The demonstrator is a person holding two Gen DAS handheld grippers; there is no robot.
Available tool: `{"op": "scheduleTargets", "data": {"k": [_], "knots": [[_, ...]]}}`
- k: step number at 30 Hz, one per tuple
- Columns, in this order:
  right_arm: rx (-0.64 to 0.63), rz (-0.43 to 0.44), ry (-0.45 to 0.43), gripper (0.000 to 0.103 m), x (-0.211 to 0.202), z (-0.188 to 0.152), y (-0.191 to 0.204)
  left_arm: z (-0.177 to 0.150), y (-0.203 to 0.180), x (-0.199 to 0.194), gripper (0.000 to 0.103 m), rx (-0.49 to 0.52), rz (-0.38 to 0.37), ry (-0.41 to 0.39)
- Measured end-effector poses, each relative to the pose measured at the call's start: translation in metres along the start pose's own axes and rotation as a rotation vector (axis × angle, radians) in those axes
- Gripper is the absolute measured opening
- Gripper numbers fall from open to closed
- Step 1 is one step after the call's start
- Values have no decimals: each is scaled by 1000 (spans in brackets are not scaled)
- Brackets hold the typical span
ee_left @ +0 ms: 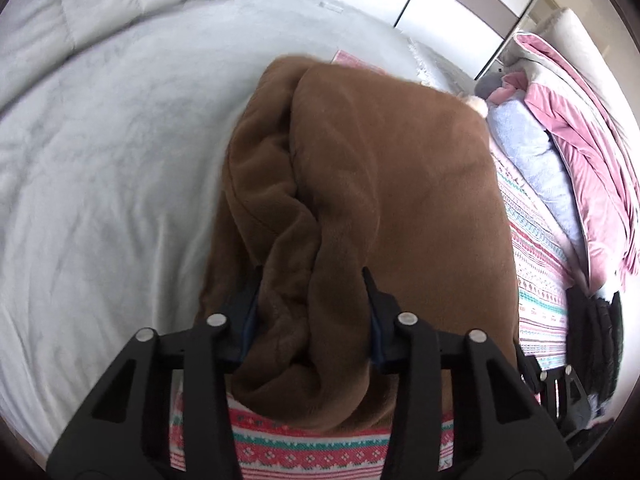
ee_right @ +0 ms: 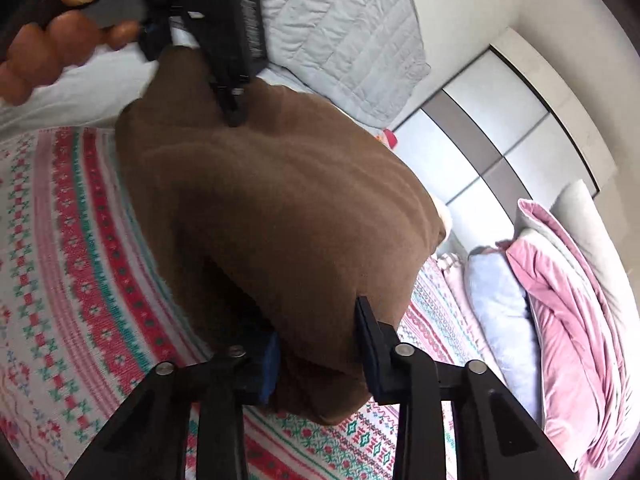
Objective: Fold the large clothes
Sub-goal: 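Press the folded coat down with the left gripper while the right gripper releases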
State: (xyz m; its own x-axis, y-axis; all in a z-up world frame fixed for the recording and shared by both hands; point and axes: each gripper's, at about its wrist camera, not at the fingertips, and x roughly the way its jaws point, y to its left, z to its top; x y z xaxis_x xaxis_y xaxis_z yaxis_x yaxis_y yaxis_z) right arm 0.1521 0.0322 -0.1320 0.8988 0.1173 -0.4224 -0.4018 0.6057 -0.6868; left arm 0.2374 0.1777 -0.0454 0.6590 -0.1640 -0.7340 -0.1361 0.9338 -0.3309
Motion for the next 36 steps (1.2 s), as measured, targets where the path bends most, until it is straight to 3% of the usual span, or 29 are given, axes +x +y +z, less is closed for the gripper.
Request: {"op": "scheduleTargets", "data": {"k": [3,8,17,20,22,25,26,30,32,35,36], "knots": [[-49,19,6,29,-6,-1,6,7,1,-2,42,14,-17,-26],[-122,27,37,29,11,-8,15,3,7,16,44,30,11,14],[-68,77,35,29,18,-17,5,-4,17,17,51,42,-16,47],[-18,119,34,35,18,-15,-7,-6,16,18,52,54,-15,51],[31,191,26,45,14,-13,-23,-5,17,19,52,55,-22,59],[244,412,13,44,1,-8,-72,-4,22,20,52,36,-48,72],[337,467,-26,44,-5,-7,-94,-3,24,21,52,33,-53,74],[558,505,-80,41,-2,0,-145,-4,22,21,53,33,-47,77],[591,504,-34,37,18,4,-147,-3,21,21,53,34,-42,80],[575,538,146,35,71,-7,-118,-2,22,22,53,39,-48,81],[574,527,134,35,76,-11,-110,-2,23,21,53,40,-49,80]]}}
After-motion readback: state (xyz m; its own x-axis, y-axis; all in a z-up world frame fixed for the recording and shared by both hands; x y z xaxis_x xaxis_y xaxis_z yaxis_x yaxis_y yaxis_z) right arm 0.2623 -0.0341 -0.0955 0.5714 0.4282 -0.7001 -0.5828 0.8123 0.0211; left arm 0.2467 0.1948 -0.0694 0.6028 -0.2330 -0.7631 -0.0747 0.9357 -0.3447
